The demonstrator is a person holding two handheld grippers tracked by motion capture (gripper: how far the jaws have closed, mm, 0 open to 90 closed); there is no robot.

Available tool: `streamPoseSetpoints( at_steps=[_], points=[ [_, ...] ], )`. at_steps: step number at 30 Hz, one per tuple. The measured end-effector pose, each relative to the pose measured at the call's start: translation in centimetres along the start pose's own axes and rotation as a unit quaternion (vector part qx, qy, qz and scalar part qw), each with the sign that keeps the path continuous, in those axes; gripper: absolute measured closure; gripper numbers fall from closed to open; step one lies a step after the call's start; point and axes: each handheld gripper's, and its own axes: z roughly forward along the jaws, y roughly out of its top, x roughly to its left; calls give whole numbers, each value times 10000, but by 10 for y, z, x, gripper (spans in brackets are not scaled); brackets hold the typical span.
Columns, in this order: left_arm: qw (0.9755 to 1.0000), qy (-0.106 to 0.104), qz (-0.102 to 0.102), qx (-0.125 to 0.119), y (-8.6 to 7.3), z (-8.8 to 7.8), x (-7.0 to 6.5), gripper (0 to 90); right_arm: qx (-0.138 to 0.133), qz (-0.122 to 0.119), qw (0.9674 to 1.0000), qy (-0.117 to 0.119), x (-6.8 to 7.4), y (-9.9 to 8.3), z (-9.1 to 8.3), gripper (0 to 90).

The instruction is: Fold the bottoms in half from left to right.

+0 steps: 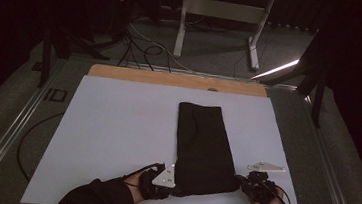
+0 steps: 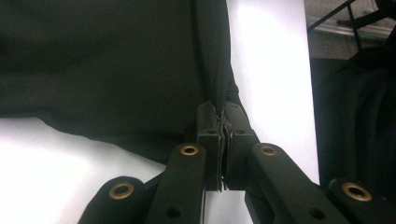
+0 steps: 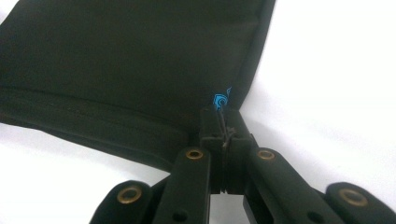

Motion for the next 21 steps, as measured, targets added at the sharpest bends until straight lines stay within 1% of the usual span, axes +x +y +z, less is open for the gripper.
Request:
streamPoseSetpoints(
  at_steps=[1,2,4,5,6,7,10,12,14,16,17,18,19,21],
  points=[
    [10000,4,22,4,0,1,-1,872,-14,-12,10000,7,1,0,-1,898],
    [10000,-5,25,23,0,1,-1,868,-36,-17,10000,-40,2,0,-2,897],
    [10000,-7,62,62,-1,3,-2,868,-119,-109,9998,-114,5,0,-6,898],
    [10000,-7,62,62,-1,3,-2,869,-119,-109,9998,-114,5,0,-6,898],
    [9999,-42,48,105,-1,4,-1,870,-48,-56,9999,-140,4,-1,-7,897],
    [9999,-63,12,87,-1,4,-1,870,43,19,9999,-121,3,-2,-5,897],
    [9999,-91,28,96,-1,5,-2,870,260,88,9996,-79,0,-4,1,897],
    [9998,-138,1,118,-2,5,-1,869,336,84,9994,-81,2,-6,2,897],
    [9998,-166,-24,121,-3,6,-1,868,459,29,9989,-47,2,-7,4,898],
    [9997,-180,-15,134,-3,6,-1,868,506,33,9987,-22,2,-8,6,897],
    [9997,-180,-15,134,-3,6,-1,868,582,40,9983,6,1,-8,8,897],
    [9995,-260,-63,152,-3,7,1,868,582,40,9983,6,1,-8,8,897],
    [9991,-374,-94,196,-4,9,1,863,659,24,9978,35,1,-9,11,896],
    [9987,-431,-94,240,-5,11,0,844,663,18,9978,19,1,-9,11,896]
  ],
)
